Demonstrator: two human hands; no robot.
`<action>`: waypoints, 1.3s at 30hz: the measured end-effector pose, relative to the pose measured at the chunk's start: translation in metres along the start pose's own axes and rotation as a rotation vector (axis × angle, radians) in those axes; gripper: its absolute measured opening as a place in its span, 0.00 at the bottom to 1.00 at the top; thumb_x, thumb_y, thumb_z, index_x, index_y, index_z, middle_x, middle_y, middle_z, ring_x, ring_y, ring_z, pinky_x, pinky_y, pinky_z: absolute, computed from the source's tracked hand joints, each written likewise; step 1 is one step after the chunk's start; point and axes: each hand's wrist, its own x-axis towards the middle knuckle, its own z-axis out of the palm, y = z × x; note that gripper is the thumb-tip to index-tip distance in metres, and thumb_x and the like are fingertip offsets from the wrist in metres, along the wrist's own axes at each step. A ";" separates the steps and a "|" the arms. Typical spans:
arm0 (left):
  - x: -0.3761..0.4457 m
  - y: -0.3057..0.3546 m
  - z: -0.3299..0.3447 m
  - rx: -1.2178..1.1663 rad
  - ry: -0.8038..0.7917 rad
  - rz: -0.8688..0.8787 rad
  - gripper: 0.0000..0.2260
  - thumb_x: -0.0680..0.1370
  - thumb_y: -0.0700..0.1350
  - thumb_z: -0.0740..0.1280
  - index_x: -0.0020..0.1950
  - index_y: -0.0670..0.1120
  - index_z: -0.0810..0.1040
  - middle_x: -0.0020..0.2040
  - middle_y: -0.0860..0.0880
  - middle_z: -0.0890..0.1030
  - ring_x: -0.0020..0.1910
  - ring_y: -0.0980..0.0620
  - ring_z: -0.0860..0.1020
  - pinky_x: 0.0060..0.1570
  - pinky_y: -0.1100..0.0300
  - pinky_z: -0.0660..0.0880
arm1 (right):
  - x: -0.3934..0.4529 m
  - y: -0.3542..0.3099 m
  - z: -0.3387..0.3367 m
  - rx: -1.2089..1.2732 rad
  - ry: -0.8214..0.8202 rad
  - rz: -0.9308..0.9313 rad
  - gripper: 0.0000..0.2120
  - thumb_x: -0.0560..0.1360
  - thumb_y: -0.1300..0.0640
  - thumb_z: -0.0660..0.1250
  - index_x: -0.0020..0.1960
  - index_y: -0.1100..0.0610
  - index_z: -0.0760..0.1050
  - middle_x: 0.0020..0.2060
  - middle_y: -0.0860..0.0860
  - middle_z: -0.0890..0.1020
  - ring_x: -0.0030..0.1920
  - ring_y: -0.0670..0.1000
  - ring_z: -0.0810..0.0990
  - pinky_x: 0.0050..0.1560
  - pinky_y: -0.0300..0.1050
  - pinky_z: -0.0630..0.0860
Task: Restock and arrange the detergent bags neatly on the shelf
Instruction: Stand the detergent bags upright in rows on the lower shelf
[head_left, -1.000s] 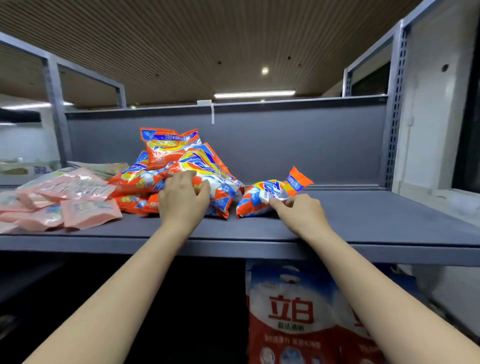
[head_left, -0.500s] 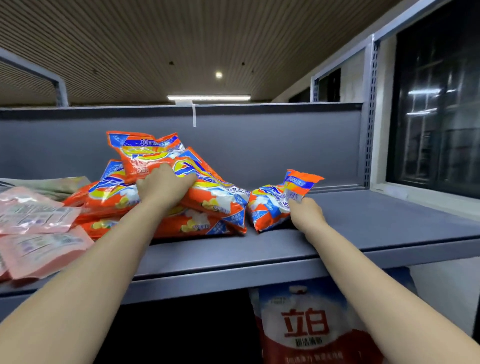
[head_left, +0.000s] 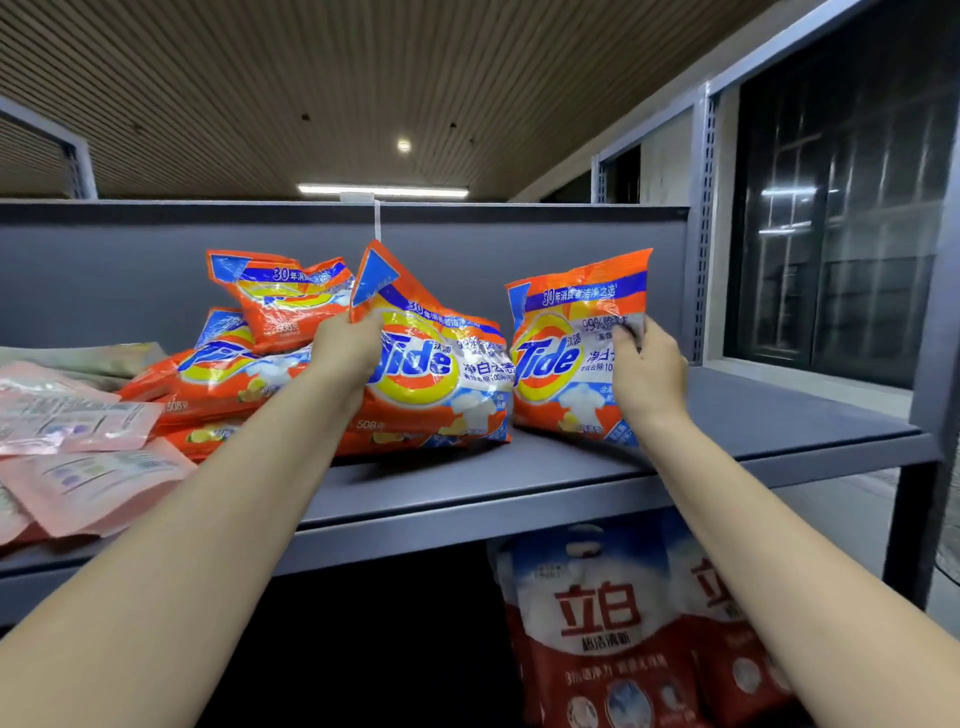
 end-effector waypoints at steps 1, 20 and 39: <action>-0.007 -0.001 0.002 -0.002 0.045 0.049 0.08 0.80 0.48 0.61 0.48 0.46 0.77 0.46 0.45 0.77 0.45 0.46 0.75 0.41 0.57 0.71 | -0.004 0.001 -0.004 -0.016 0.020 -0.019 0.09 0.81 0.55 0.57 0.45 0.51 0.73 0.44 0.51 0.81 0.45 0.54 0.77 0.44 0.46 0.70; -0.149 -0.038 -0.043 0.059 0.611 0.398 0.17 0.83 0.47 0.56 0.61 0.36 0.74 0.54 0.44 0.79 0.52 0.48 0.74 0.43 0.72 0.63 | -0.104 0.011 -0.095 0.245 0.244 -0.051 0.09 0.80 0.60 0.61 0.41 0.59 0.71 0.30 0.44 0.72 0.29 0.30 0.73 0.29 0.25 0.64; -0.234 -0.198 -0.089 0.502 0.570 0.046 0.18 0.83 0.51 0.52 0.56 0.37 0.72 0.44 0.41 0.80 0.42 0.43 0.79 0.35 0.60 0.66 | -0.210 0.095 -0.065 0.105 -0.278 -0.026 0.11 0.78 0.62 0.64 0.40 0.49 0.75 0.27 0.49 0.76 0.30 0.44 0.70 0.34 0.37 0.66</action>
